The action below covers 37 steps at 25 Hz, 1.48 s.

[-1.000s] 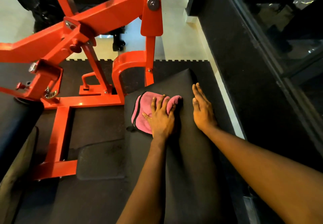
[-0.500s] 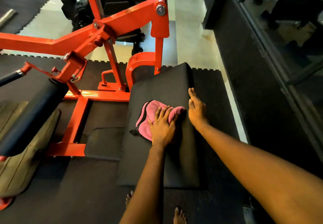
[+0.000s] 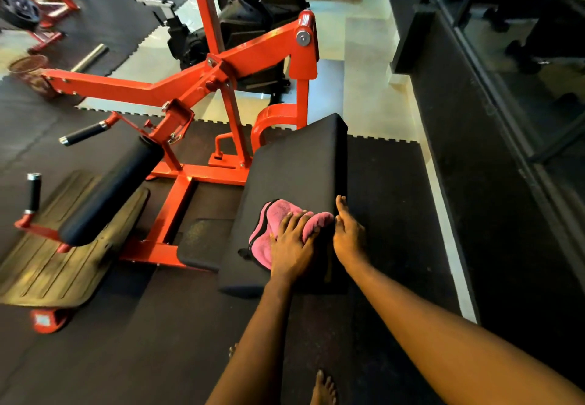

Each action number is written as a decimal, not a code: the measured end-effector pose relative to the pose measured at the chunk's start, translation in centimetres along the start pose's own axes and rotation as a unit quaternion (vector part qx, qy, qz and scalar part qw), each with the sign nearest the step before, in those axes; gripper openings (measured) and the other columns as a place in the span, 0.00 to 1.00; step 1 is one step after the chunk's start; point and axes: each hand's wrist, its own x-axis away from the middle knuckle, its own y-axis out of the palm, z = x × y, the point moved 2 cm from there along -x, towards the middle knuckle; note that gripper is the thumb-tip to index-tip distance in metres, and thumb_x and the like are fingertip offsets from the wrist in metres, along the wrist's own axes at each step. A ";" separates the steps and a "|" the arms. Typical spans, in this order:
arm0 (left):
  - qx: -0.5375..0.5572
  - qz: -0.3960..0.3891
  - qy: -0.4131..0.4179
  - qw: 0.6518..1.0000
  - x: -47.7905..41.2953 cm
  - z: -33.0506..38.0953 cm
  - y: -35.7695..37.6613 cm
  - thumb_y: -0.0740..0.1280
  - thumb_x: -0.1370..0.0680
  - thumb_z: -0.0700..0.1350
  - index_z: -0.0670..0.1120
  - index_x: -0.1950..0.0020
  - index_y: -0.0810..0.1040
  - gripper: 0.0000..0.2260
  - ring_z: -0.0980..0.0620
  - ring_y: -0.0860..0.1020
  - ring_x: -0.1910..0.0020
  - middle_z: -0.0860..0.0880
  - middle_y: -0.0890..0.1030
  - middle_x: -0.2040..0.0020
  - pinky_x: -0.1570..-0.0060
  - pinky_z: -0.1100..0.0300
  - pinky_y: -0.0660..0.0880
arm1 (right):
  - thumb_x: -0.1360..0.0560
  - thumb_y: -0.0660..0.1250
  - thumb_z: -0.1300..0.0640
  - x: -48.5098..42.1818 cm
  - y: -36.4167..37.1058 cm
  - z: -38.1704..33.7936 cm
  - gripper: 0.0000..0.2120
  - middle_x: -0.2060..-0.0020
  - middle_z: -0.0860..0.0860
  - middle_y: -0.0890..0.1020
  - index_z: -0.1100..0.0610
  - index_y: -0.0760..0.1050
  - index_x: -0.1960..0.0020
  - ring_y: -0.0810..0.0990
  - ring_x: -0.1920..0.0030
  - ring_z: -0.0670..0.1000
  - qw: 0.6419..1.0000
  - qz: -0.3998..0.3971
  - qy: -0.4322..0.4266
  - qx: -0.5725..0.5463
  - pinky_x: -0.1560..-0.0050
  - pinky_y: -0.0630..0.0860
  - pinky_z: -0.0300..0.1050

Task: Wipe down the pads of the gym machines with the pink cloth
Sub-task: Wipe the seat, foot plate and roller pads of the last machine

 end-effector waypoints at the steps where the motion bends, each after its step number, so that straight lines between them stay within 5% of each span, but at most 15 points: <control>1: -0.010 0.004 0.007 1.000 0.8 -0.2 0.1 0.52 0.22 0.62 0.57 0.27 0.71 0.26 0.54 0.60 0.23 0.57 0.70 0.26 0.27 0.42 0.61 | 0.18 0.57 0.69 0.5 0.0 -0.1 0.24 0.24 0.54 0.67 0.56 0.67 0.23 0.67 0.25 0.52 1.000 0.007 0.006 0.000 0.25 0.64 0.42; 8: 0.046 -0.078 0.031 0.995 5.7 -0.5 -3.4 0.53 0.24 0.61 0.50 0.26 0.72 0.30 0.52 0.63 0.24 0.51 0.71 0.26 0.24 0.52 0.58 | 0.17 0.56 0.69 2.4 -0.1 -1.2 0.23 0.23 0.56 0.65 0.60 0.65 0.23 0.65 0.23 0.54 1.000 -0.001 0.017 0.020 0.31 0.56 0.31; 11: 0.154 -0.136 -0.020 0.978 4.5 0.3 -8.2 0.61 0.22 0.60 0.47 0.29 0.75 0.26 0.48 0.72 0.30 0.45 0.77 0.31 0.31 0.57 0.67 | 0.18 0.56 0.71 2.9 0.8 -1.9 0.23 0.25 0.60 0.68 0.63 0.68 0.25 0.68 0.25 0.58 0.998 0.045 0.027 0.026 0.30 0.61 0.37; 15: 0.357 -0.134 -0.008 0.925 0.3 0.1 -15.0 0.64 0.18 0.44 0.40 0.33 0.76 0.14 0.64 0.79 0.47 0.51 0.82 0.43 0.44 0.67 0.74 | 0.20 0.57 0.74 2.7 2.8 -2.3 0.21 0.31 0.66 0.74 0.66 0.72 0.28 0.73 0.30 0.65 0.991 0.119 0.057 0.025 0.31 0.69 0.51; 17: 0.370 -0.180 -0.077 0.908 -1.6 -2.6 -16.0 0.64 0.18 0.41 0.37 0.33 0.76 0.14 0.61 0.79 0.51 0.48 0.82 0.45 0.48 0.67 0.76 | 0.19 0.58 0.72 2.8 3.3 -2.7 0.21 0.29 0.66 0.73 0.66 0.70 0.27 0.72 0.29 0.65 0.989 0.121 0.071 0.044 0.30 0.68 0.53; 20: 0.263 -0.256 -0.154 0.917 -4.1 -9.5 -15.1 0.70 0.21 0.47 0.37 0.33 0.76 0.20 0.59 0.78 0.55 0.46 0.81 0.45 0.50 0.66 0.77 | 0.17 0.57 0.69 2.8 3.7 -3.1 0.23 0.26 0.63 0.70 0.62 0.66 0.23 0.69 0.27 0.64 0.983 0.128 0.088 0.093 0.28 0.66 0.54; 23: 0.111 -0.274 -0.162 0.941 -6.0 -15.2 -13.4 0.73 0.27 0.56 0.40 0.32 0.75 0.30 0.51 0.78 0.43 0.44 0.81 0.39 0.42 0.56 0.74 | 0.18 0.56 0.71 3.0 4.7 -3.2 0.26 0.25 0.62 0.68 0.59 0.64 0.22 0.68 0.26 0.64 0.973 0.148 0.095 0.150 0.27 0.66 0.56; 26: 0.001 -0.156 -0.192 0.969 -5.3 -16.7 -11.6 0.65 0.19 0.52 0.40 0.33 0.71 0.21 0.38 0.75 0.35 0.38 0.77 0.35 0.42 0.48 0.71 | 0.23 0.56 0.71 3.3 5.0 -4.0 0.32 0.23 0.59 0.67 0.56 0.62 0.20 0.69 0.27 0.64 0.947 0.168 0.112 0.251 0.32 0.68 0.60; 29: -0.102 -0.099 -0.247 0.959 -1.6 -16.4 -8.6 0.56 0.18 0.58 0.53 0.25 0.63 0.22 0.41 0.68 0.32 0.44 0.69 0.29 0.38 0.38 0.68 | 0.23 0.58 0.67 4.0 5.6 -4.5 0.32 0.23 0.58 0.66 0.55 0.59 0.19 0.72 0.29 0.62 0.907 0.169 0.113 0.368 0.35 0.70 0.60; 33: 0.035 -0.161 -0.336 0.927 2.5 -15.5 -6.0 0.48 0.24 0.73 0.70 0.23 0.45 0.30 0.42 0.56 0.22 0.49 0.54 0.19 0.31 0.28 0.52 | 0.24 0.58 0.66 4.5 5.9 -4.5 0.33 0.25 0.59 0.69 0.57 0.59 0.20 0.75 0.32 0.63 0.887 0.169 0.109 0.416 0.39 0.74 0.60; 37: 0.028 -0.126 -0.288 0.949 1.9 -15.1 -5.8 0.46 0.31 0.80 0.67 0.23 0.46 0.39 0.42 0.57 0.23 0.47 0.55 0.20 0.30 0.37 0.59 | 0.24 0.58 0.66 4.5 6.0 -4.6 0.32 0.25 0.60 0.69 0.58 0.60 0.20 0.76 0.34 0.64 0.884 0.163 0.115 0.422 0.39 0.74 0.59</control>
